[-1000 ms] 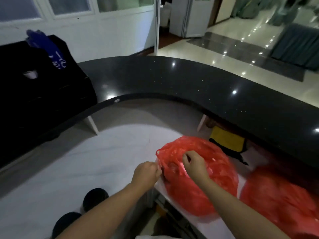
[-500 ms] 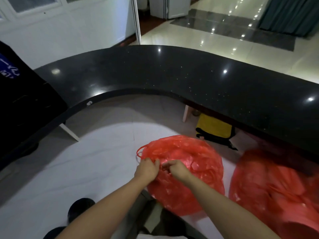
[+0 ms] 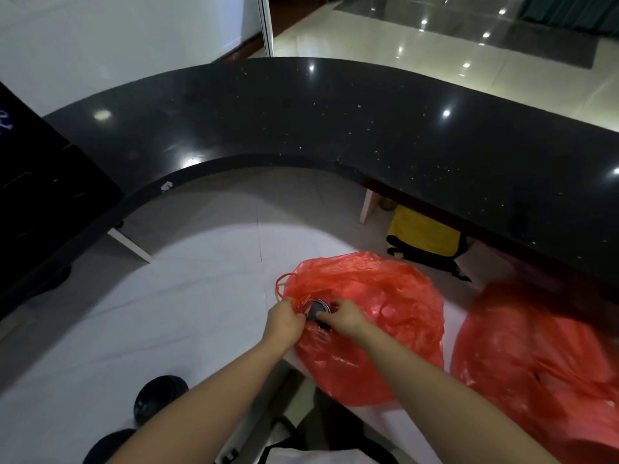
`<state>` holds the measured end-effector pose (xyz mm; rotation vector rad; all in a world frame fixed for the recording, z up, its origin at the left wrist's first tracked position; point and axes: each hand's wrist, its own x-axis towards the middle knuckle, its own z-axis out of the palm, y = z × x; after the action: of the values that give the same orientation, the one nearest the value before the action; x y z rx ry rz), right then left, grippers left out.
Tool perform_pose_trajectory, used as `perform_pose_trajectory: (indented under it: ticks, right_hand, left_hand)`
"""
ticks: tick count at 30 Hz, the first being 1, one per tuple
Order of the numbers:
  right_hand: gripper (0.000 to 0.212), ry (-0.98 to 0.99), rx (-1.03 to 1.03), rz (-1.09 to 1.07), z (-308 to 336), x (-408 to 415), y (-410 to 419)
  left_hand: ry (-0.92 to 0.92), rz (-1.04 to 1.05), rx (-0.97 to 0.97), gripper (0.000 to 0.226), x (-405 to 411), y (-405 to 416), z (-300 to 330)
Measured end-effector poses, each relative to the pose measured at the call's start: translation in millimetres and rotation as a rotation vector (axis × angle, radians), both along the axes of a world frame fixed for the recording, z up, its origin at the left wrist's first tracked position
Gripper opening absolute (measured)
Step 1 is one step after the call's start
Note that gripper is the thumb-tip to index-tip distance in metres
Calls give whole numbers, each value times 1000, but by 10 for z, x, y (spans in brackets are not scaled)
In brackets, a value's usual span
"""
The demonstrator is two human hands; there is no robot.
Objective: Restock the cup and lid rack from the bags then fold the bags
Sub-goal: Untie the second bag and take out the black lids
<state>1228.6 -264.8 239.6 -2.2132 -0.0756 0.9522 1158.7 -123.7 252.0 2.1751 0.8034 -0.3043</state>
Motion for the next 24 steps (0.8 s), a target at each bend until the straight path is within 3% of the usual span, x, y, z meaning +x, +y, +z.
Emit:
perform_pose_trajectory:
  ticks: [2, 5, 12, 16, 20, 24]
  right_hand:
    - [41, 43, 22, -15, -6, 16, 6]
    - [45, 109, 37, -105, -9, 54, -8]
    - [22, 255, 212, -295, 117, 120, -84]
    - [26, 132, 140, -299, 162, 158, -129]
    - [36, 63, 73, -267, 332, 249, -259]
    - [38, -11, 145, -299, 719, 370, -313]
  left_hand:
    - [-15, 28, -24, 31, -11, 24, -30]
    - [-42, 63, -66, 33, -37, 43, -62]
    - [-77, 108, -127, 29, -16, 57, -72]
    - [-102, 45, -74, 27, 50, 103, -22]
    - [-138, -36, 11, 12, 121, 174, 88]
    - [-258, -25, 126, 20, 174, 279, 251]
